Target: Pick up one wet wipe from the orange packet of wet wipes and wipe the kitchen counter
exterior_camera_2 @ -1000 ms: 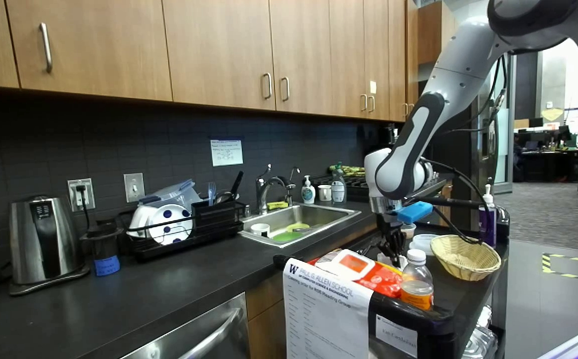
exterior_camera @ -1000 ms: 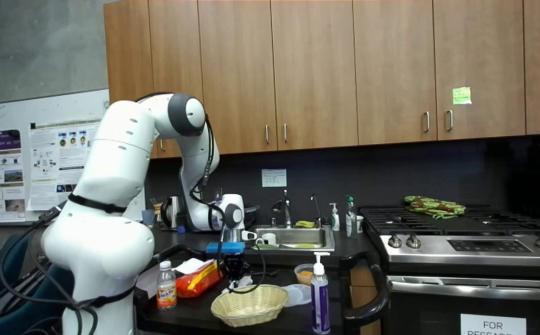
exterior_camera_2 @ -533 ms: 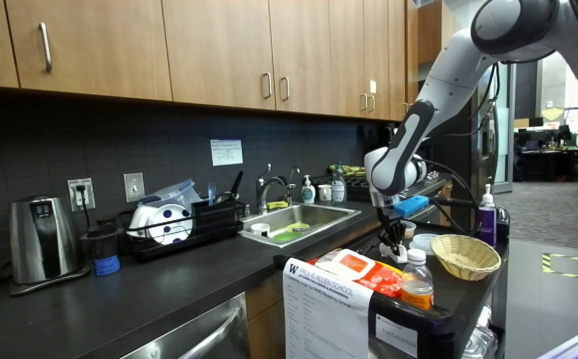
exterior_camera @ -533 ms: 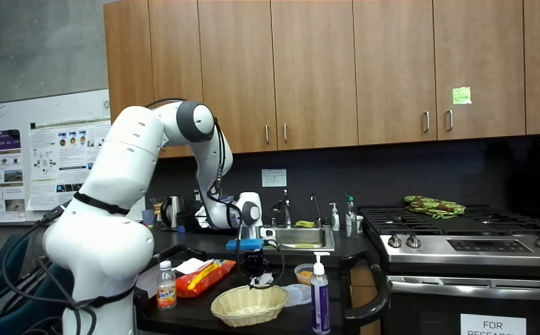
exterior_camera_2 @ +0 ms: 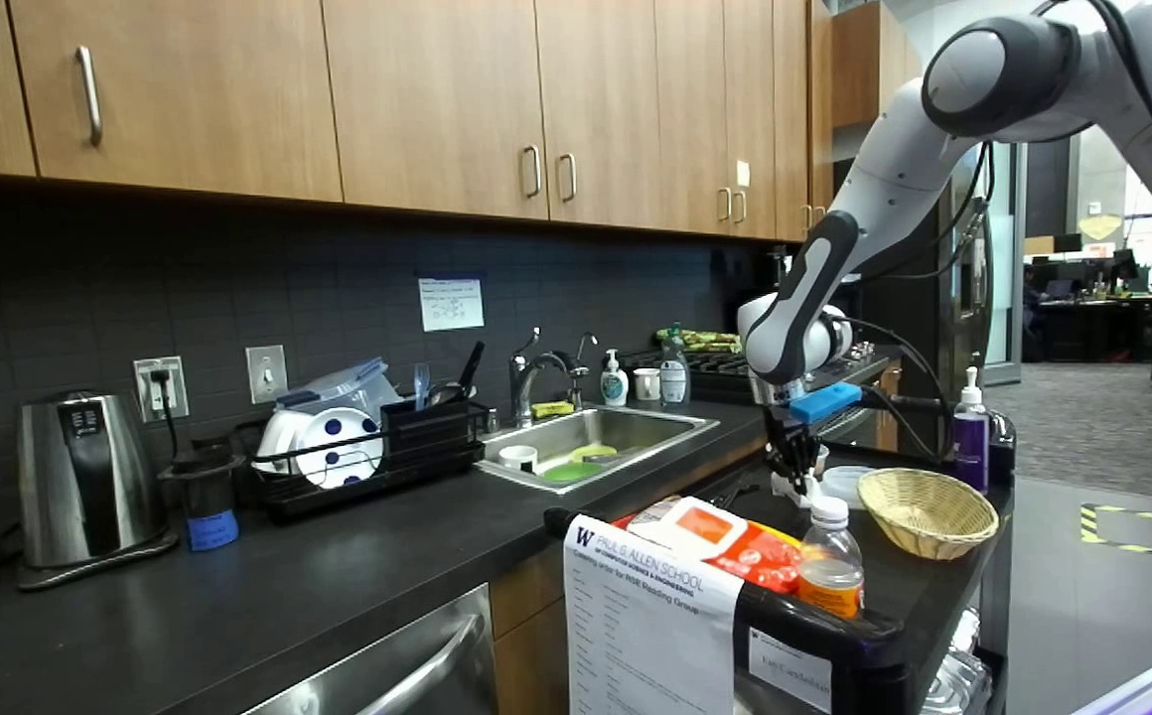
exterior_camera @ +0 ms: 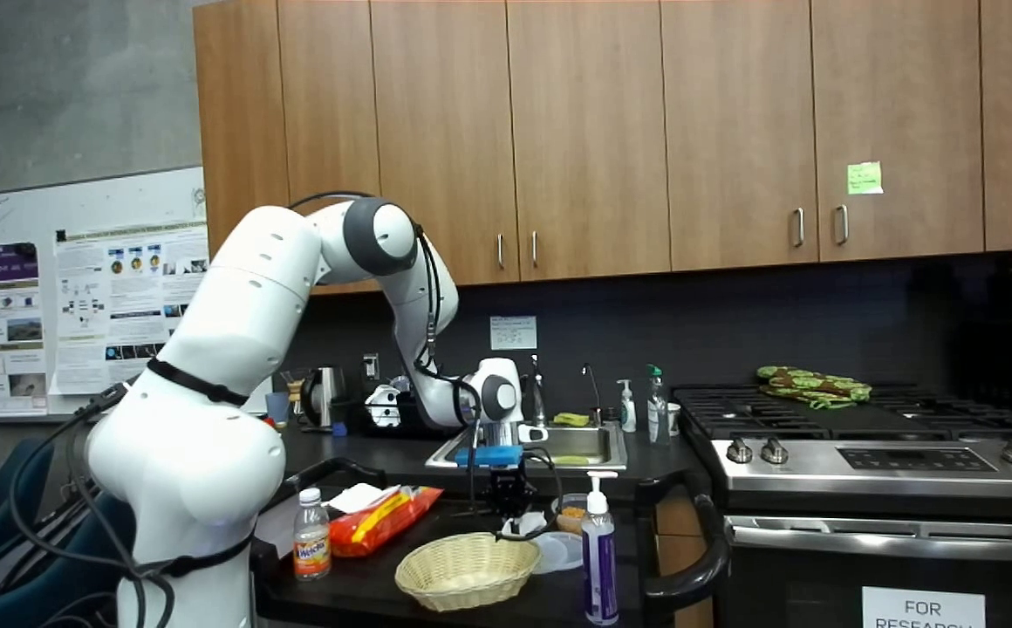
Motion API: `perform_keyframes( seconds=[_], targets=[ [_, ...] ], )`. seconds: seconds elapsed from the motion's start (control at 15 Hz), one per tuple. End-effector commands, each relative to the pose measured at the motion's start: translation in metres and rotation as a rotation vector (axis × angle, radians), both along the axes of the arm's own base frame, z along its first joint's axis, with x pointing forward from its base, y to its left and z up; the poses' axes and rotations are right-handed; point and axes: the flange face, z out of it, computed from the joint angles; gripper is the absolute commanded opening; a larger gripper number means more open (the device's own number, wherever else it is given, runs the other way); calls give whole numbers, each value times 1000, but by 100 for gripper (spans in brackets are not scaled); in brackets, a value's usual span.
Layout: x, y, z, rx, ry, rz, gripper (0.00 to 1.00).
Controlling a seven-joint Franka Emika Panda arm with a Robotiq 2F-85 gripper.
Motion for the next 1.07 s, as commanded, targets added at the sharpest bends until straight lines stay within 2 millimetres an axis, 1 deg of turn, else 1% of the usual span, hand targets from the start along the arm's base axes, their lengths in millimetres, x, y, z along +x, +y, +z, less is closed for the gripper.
perform_keyframes(
  seconds=[0.0, 0.33, 0.73, 1.0],
  targets=[
    [2, 13, -18, 10, 30, -13, 1],
    [-15, 50, -21, 67, 64, 19, 1],
    [-27, 97, -15, 156, 81, 49, 1],
    [-39, 132, -9, 248, 100, 73, 1]
  ],
)
